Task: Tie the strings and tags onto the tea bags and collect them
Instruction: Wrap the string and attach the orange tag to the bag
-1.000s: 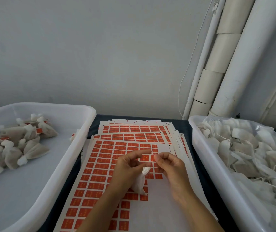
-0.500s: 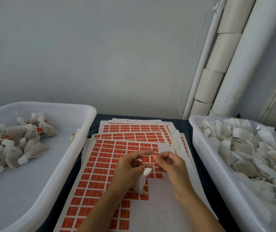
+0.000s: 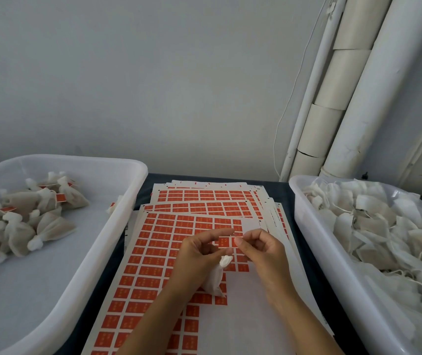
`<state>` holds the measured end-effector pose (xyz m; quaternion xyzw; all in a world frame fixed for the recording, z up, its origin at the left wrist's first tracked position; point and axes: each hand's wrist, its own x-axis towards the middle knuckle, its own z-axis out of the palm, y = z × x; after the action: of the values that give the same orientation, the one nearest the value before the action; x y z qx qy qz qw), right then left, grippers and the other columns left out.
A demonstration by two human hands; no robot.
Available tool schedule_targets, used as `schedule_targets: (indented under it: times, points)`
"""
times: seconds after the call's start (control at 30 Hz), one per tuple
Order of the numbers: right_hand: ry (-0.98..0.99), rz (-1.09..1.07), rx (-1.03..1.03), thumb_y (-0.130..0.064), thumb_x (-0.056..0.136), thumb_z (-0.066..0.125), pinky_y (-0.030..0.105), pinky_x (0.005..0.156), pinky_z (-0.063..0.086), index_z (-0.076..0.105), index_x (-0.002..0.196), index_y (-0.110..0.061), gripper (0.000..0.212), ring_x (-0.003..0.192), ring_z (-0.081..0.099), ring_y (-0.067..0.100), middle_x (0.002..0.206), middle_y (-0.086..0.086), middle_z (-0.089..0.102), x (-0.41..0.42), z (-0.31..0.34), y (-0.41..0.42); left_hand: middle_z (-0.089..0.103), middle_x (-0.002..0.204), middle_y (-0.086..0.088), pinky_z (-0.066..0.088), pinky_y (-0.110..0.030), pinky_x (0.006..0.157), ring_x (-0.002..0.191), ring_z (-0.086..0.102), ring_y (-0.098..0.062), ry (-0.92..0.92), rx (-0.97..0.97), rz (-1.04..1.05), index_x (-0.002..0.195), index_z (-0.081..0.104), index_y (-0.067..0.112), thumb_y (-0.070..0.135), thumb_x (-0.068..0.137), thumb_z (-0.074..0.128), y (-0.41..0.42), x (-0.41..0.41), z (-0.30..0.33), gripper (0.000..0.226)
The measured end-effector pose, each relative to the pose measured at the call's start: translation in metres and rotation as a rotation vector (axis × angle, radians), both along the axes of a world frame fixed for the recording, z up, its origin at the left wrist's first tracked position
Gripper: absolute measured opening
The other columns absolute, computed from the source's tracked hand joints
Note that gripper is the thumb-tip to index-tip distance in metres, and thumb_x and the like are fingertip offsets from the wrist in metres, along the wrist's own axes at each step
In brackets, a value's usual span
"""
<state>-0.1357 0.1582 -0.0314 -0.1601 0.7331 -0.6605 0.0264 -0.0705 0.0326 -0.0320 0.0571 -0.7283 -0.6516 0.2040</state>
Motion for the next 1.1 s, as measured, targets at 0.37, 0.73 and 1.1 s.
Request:
schedule_targets:
  times: [0.37, 0.73, 1.1]
  points:
    - [-0.001, -0.009, 0.003, -0.025, 0.076, 0.074, 0.010, 0.060, 0.051, 0.057, 0.100, -0.024, 0.029, 0.084, 0.066, 0.010, 0.096, -0.008, 0.067, 0.0002, 0.0021, -0.0009, 0.070, 0.092, 0.025, 0.050, -0.009, 0.060, 0.071, 0.066, -0.006, -0.015, -0.017, 0.002, 0.095, 0.068, 0.039, 0.005, 0.083, 0.068, 0.0010, -0.0011, -0.0004, 0.037]
    - [-0.021, 0.028, 0.053, -0.025, 0.081, 0.069, 0.027, 0.079, 0.056, 0.063, 0.087, -0.032, 0.011, 0.088, 0.065, 0.012, 0.091, -0.015, 0.066, 0.0005, 0.0017, -0.0007, 0.071, 0.093, 0.023, 0.050, -0.010, 0.061, 0.068, 0.064, -0.008, 0.008, -0.036, 0.013, 0.095, 0.069, 0.039, 0.005, 0.082, 0.068, 0.0020, -0.0020, -0.0024, 0.036]
    - [-0.182, 0.100, 0.029, -0.030, 0.085, 0.063, 0.024, 0.084, 0.049, 0.062, 0.095, -0.032, 0.010, 0.093, 0.062, 0.010, 0.100, -0.013, 0.066, 0.0067, 0.0028, -0.0022, 0.072, 0.100, 0.014, 0.050, -0.014, 0.061, 0.064, 0.063, -0.006, 0.058, -0.109, 0.014, 0.102, 0.070, 0.030, -0.001, 0.082, 0.067, 0.0045, -0.0027, -0.0056, 0.037]
